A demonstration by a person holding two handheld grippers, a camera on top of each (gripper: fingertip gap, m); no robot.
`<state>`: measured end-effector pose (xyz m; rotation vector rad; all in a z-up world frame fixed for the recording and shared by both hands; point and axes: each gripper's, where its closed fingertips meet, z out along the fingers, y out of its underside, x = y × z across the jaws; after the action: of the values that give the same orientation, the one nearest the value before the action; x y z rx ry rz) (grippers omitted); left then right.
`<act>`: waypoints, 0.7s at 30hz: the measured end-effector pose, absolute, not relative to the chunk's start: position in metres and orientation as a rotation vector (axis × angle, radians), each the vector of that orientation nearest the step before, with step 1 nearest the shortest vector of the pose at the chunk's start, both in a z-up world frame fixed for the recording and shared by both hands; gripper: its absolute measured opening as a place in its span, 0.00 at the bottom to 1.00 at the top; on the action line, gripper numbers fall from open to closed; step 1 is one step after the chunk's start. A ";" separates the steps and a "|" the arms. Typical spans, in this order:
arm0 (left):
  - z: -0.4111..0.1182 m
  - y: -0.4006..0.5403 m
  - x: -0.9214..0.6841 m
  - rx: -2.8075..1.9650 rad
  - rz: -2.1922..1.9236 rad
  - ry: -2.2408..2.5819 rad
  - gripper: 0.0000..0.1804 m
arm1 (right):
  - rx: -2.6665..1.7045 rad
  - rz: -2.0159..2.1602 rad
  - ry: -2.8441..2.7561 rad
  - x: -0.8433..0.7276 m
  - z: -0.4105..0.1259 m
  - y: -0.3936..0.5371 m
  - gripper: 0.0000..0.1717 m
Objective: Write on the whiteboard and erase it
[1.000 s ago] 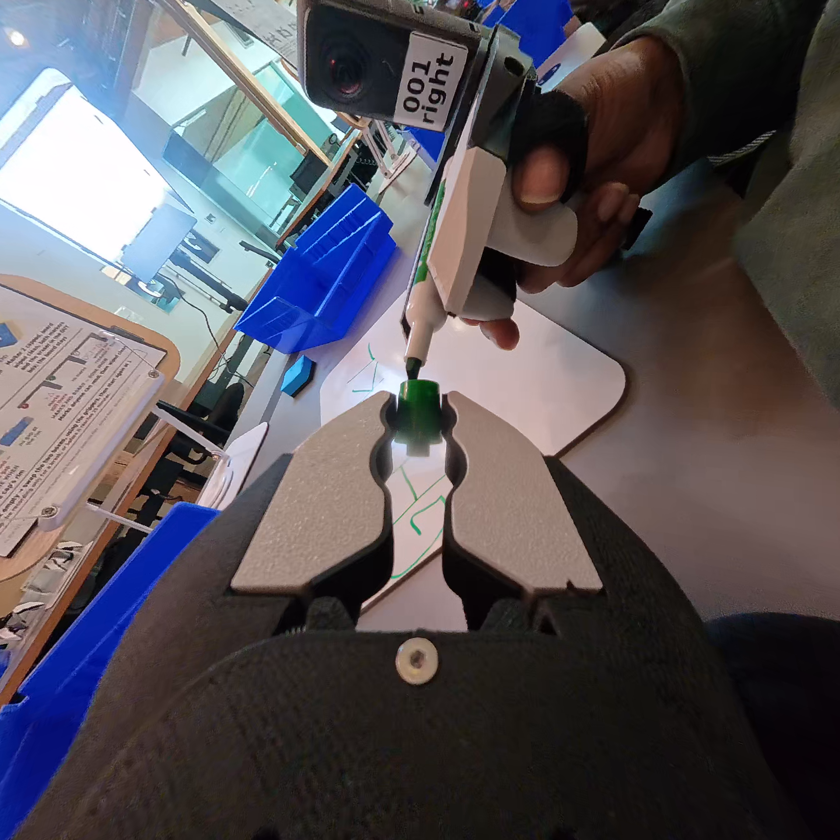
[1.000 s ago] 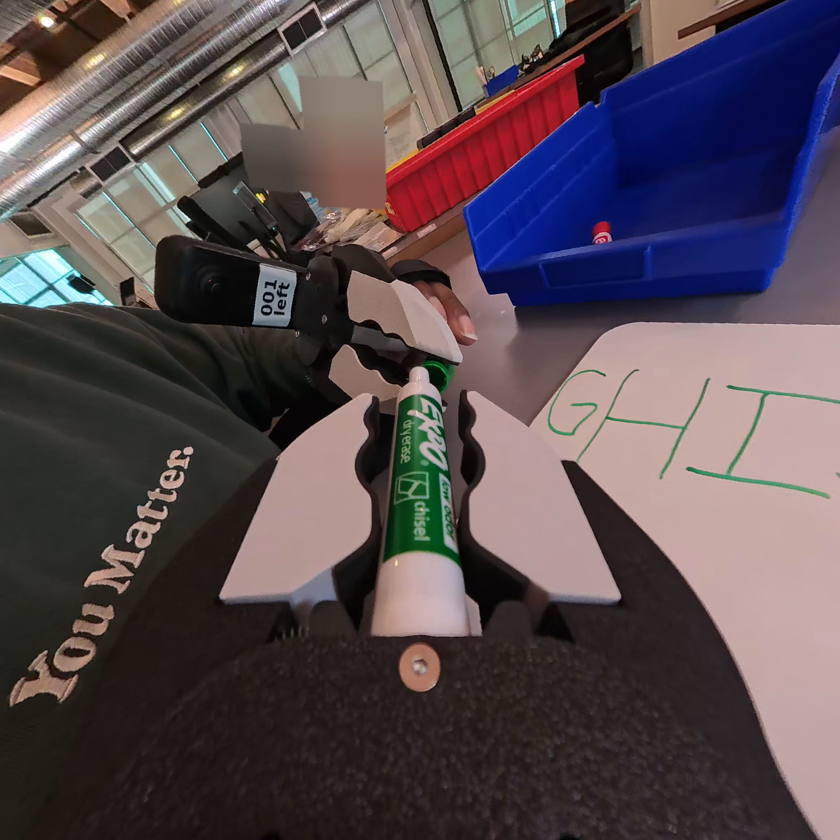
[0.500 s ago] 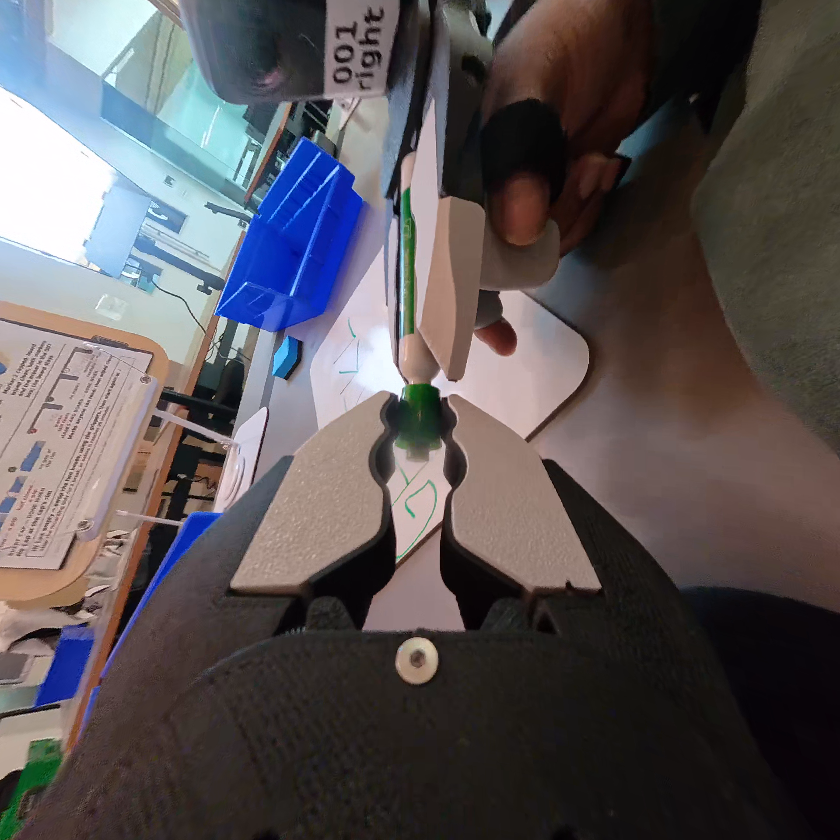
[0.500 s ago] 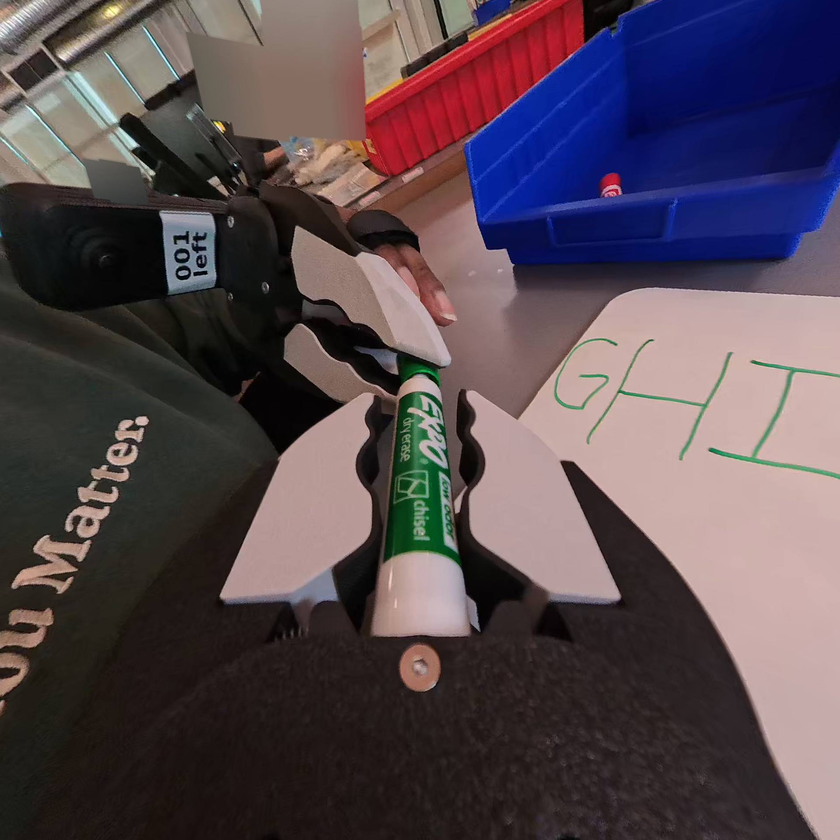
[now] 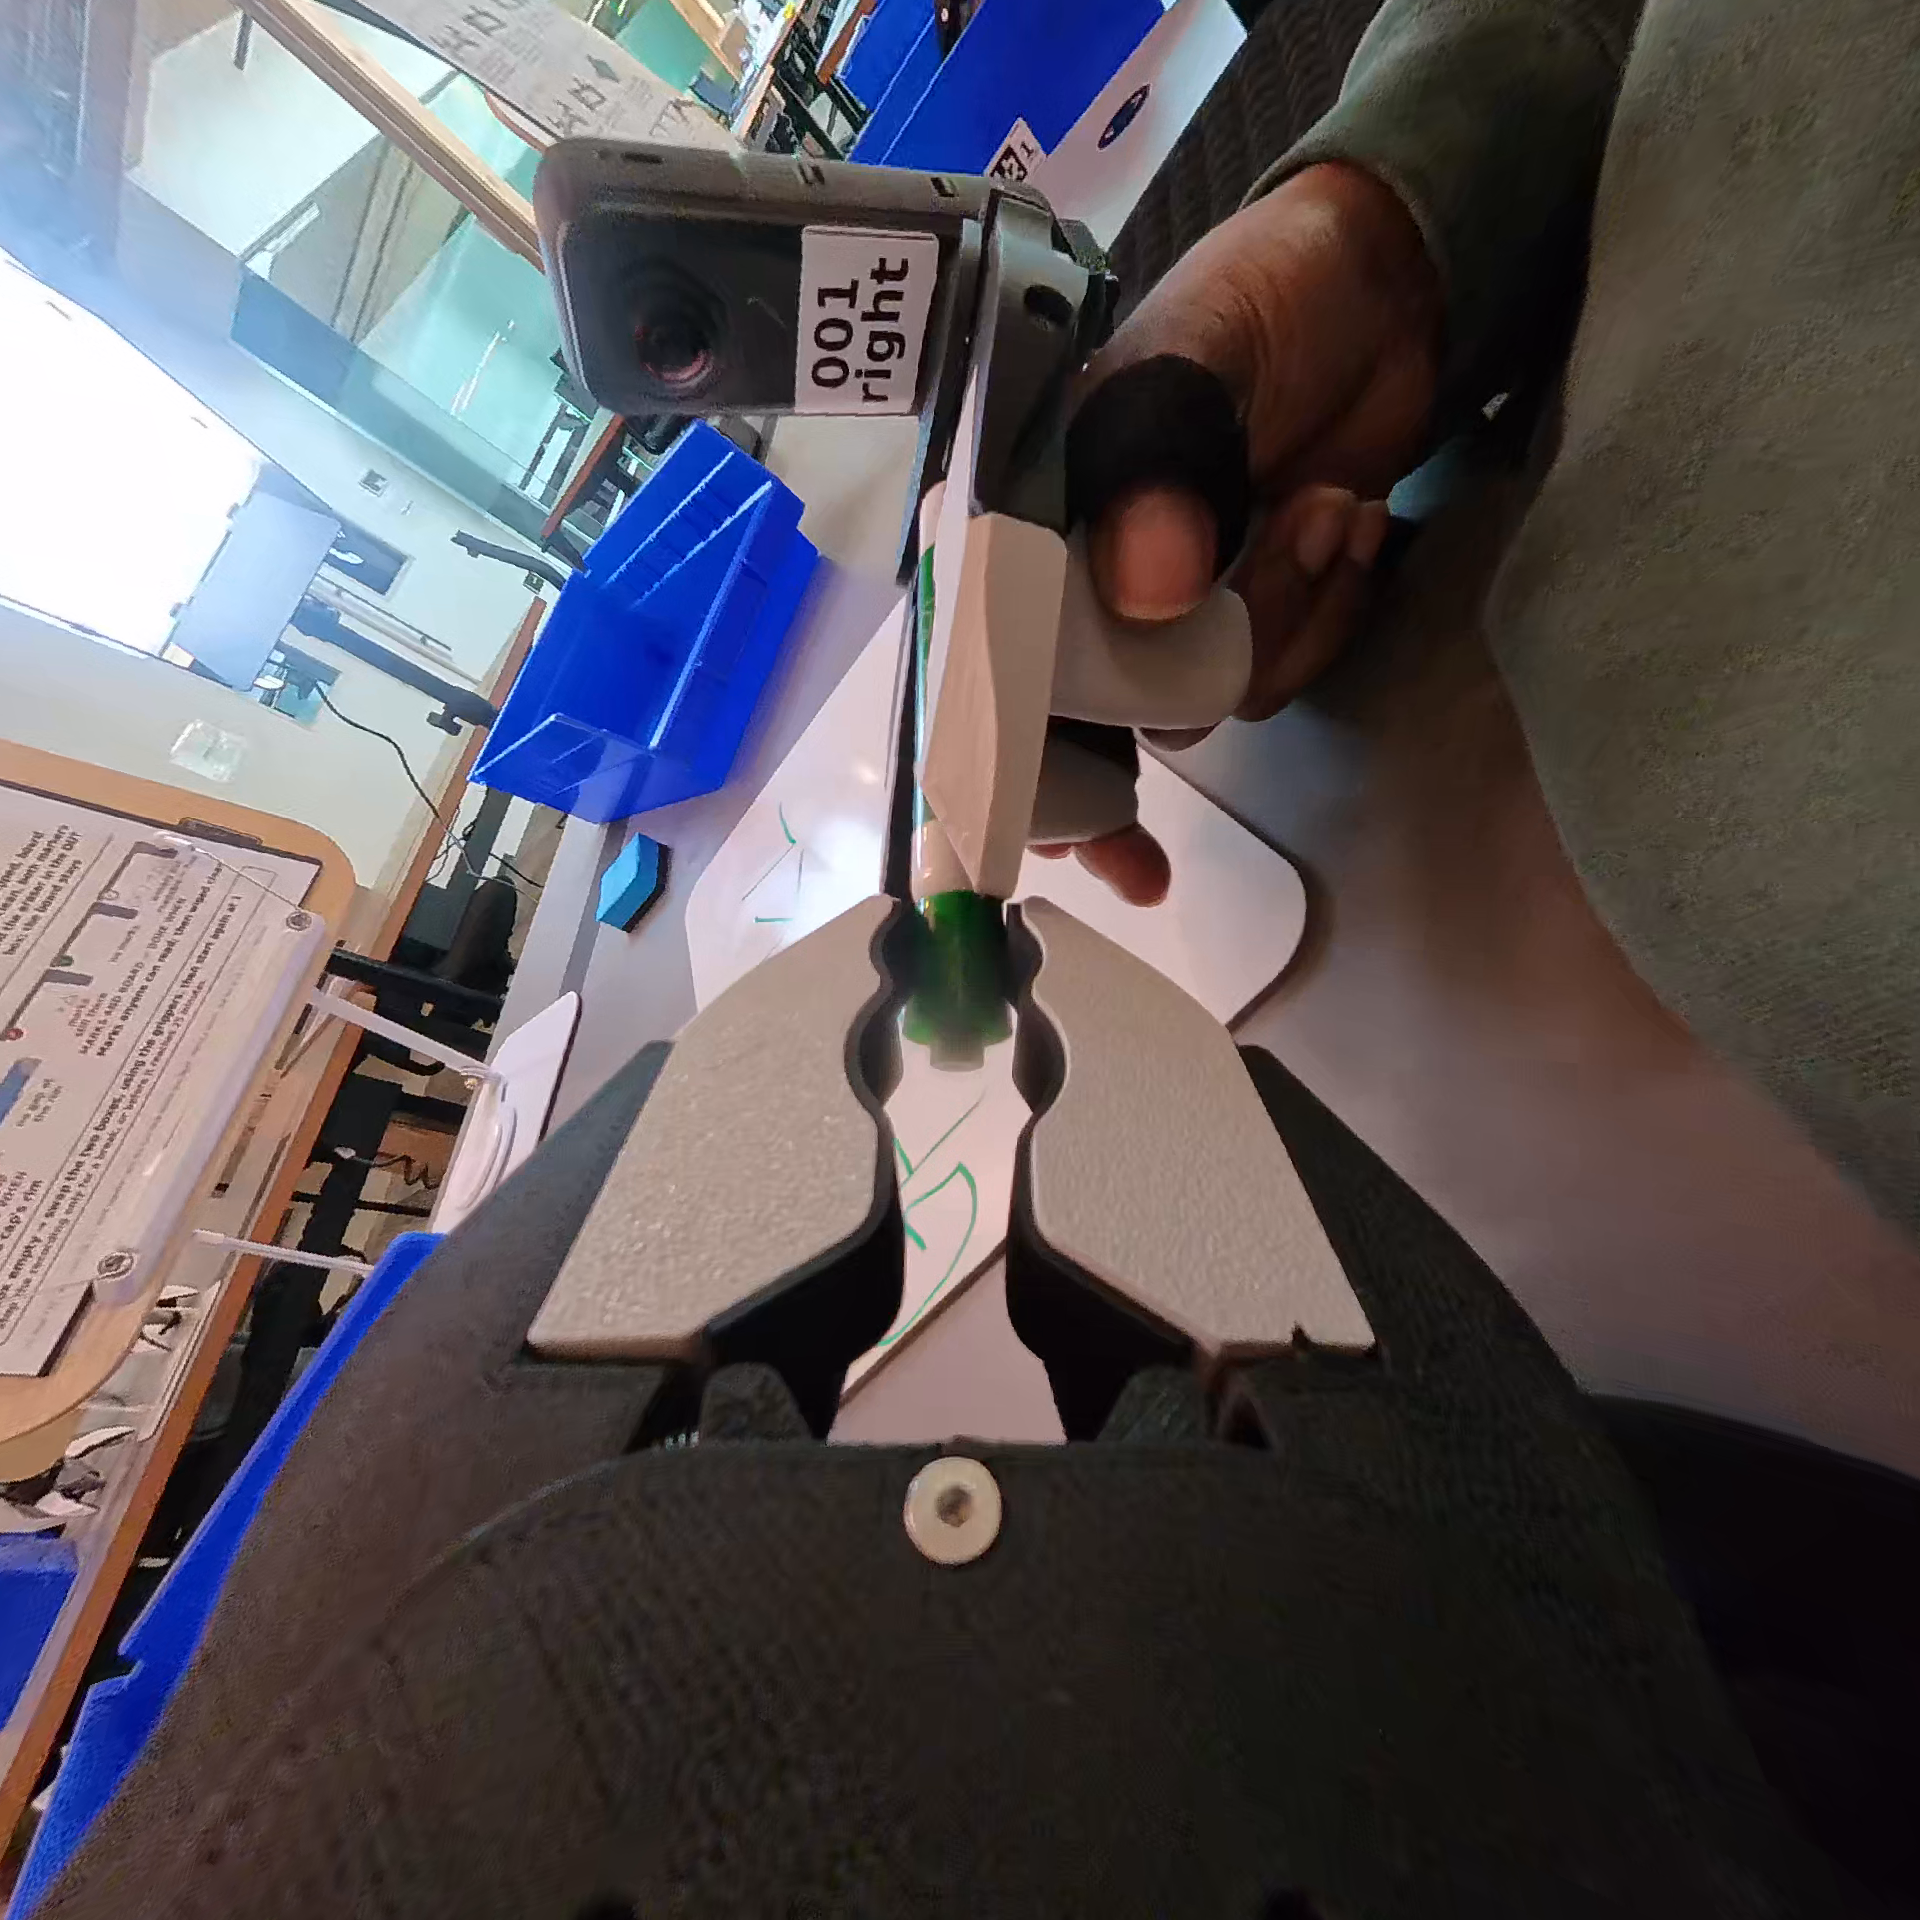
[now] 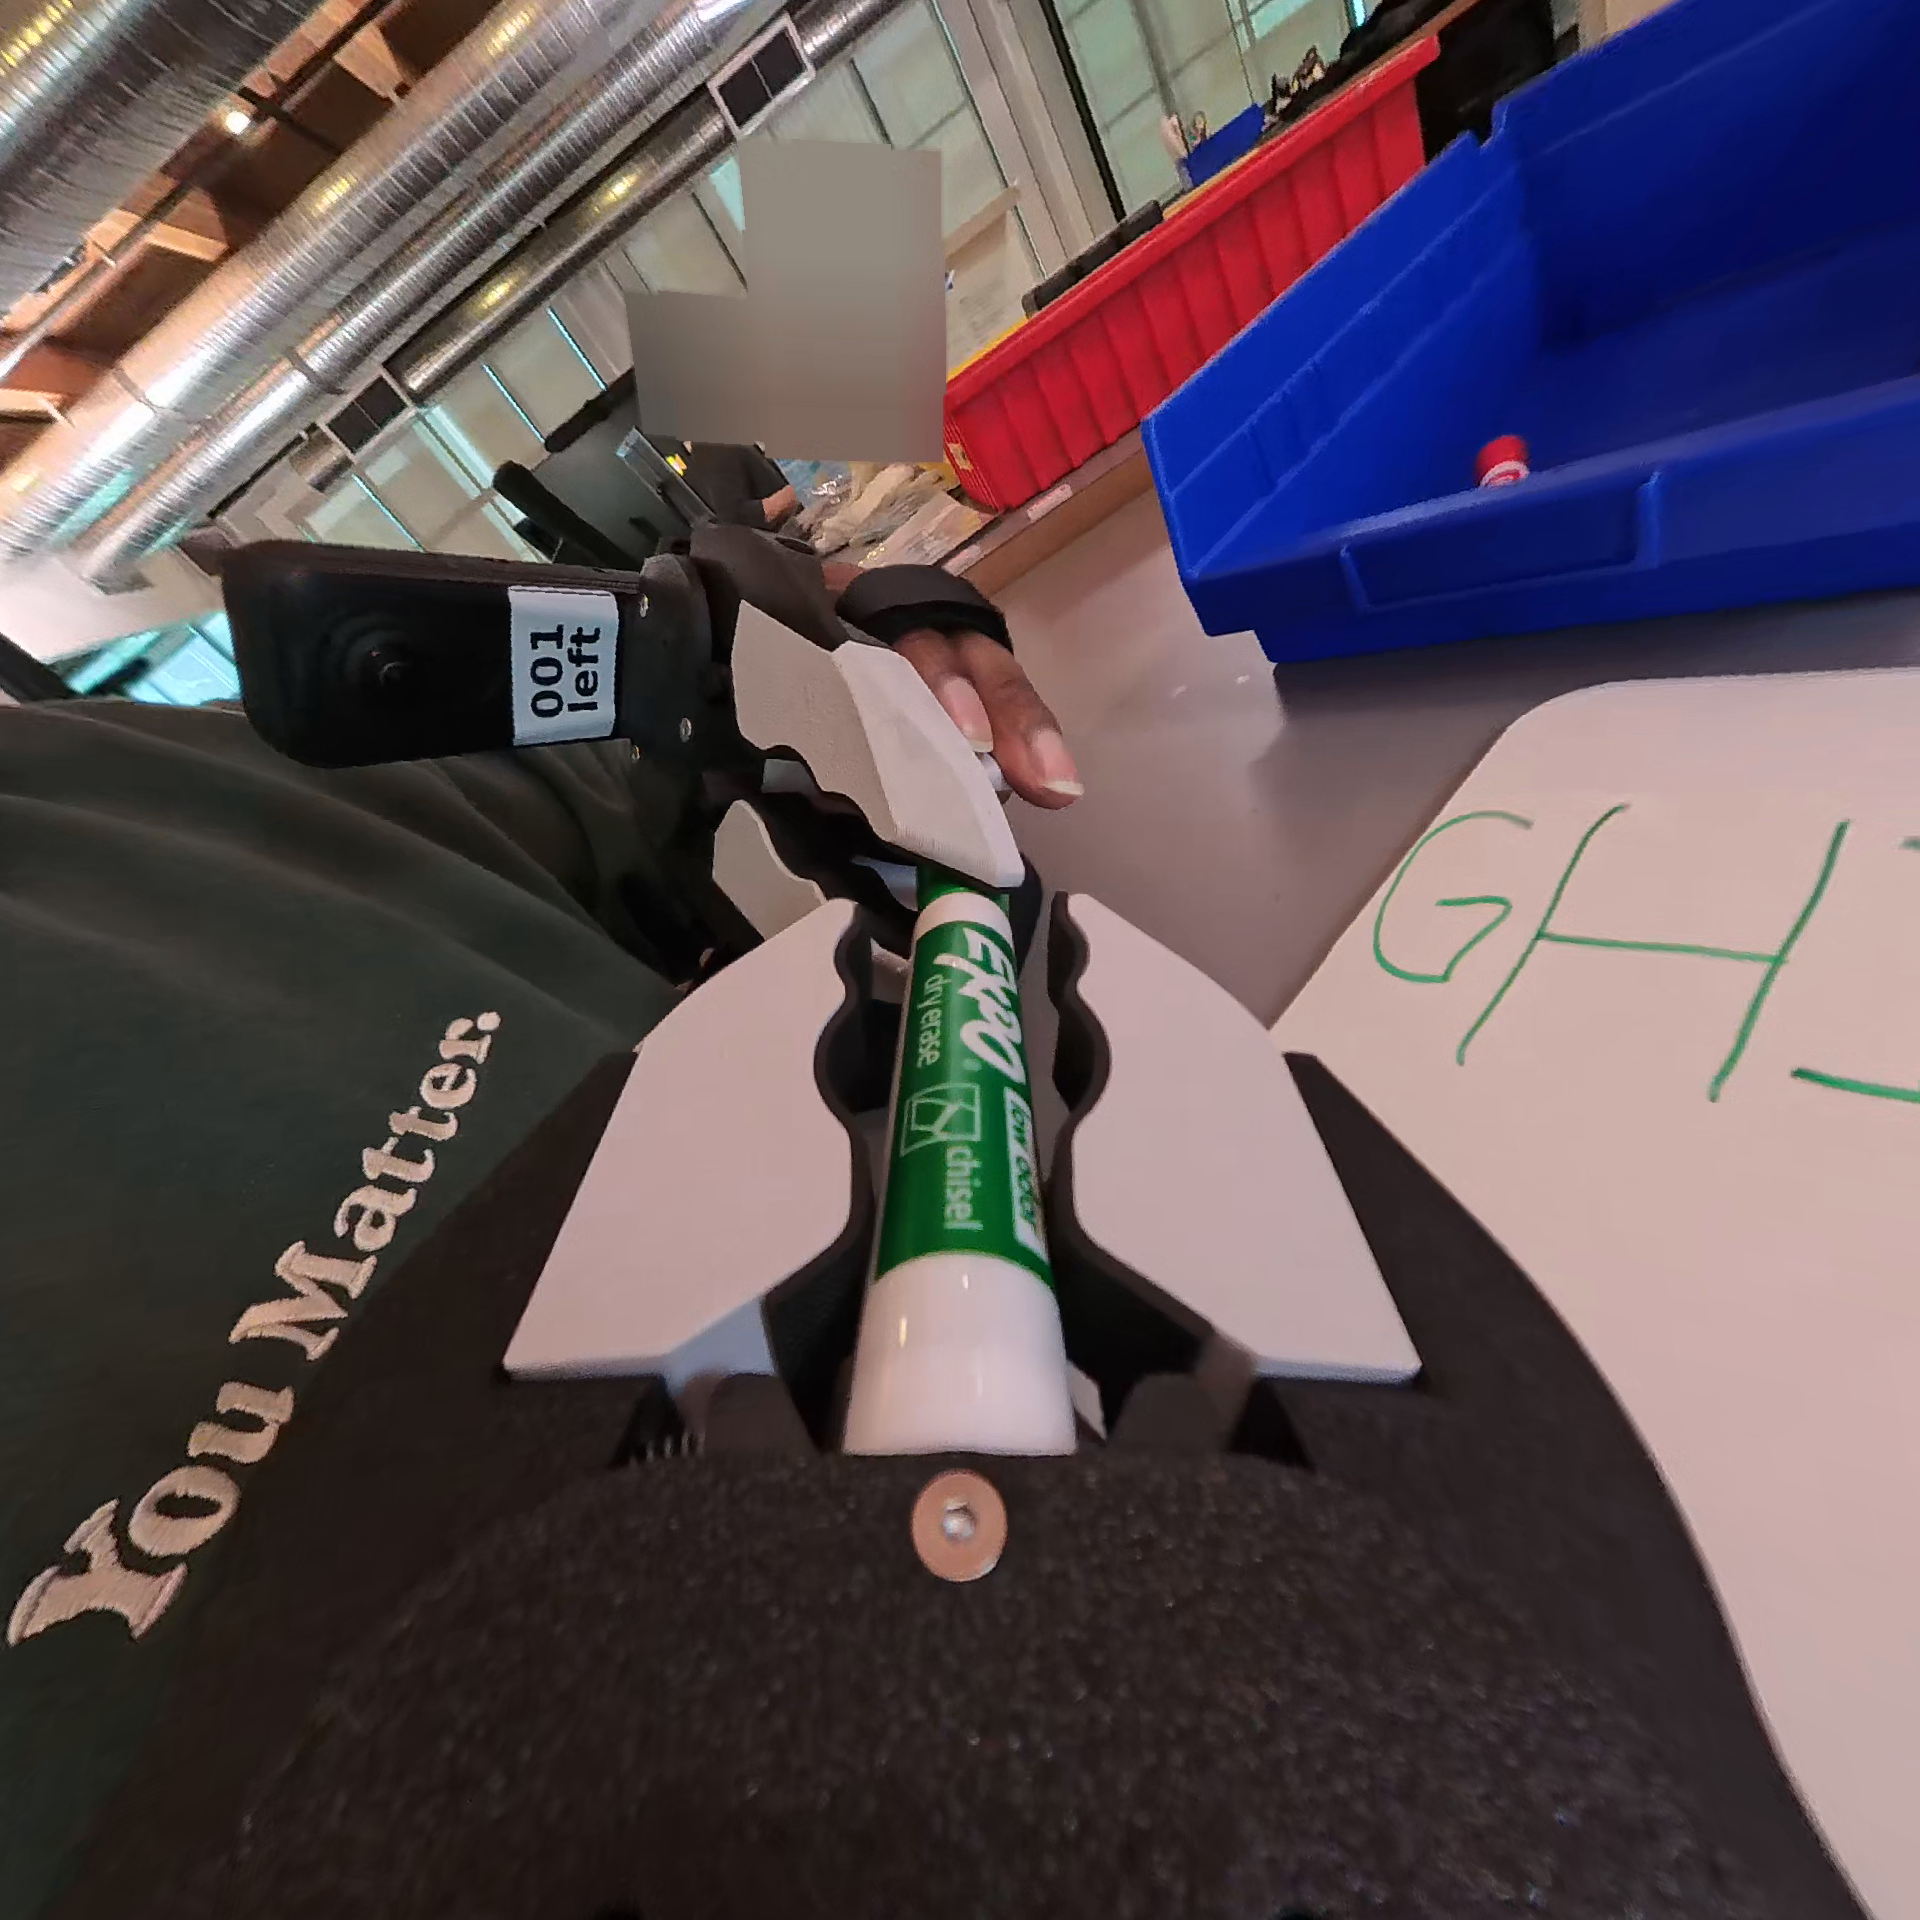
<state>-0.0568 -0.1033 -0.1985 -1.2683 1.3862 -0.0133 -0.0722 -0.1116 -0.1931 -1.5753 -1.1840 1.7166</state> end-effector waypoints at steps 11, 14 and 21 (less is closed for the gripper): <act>-0.224 -0.090 -0.075 -1.420 -0.121 1.441 0.10 | -1.376 0.825 -1.807 -0.047 -0.208 -0.083 0.26; -0.229 -0.091 -0.071 -1.429 -0.115 1.460 0.10 | -1.330 0.690 -1.929 -0.050 -0.224 -0.087 0.11; -0.225 -0.069 -0.083 -1.576 -0.269 1.230 0.20 | -1.431 0.723 -1.870 -0.042 -0.214 -0.048 0.10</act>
<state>-0.0834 -0.0693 -0.2249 -1.5757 1.2305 -0.2692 -0.0424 -0.0485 -0.2142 -1.4315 -1.8697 0.7232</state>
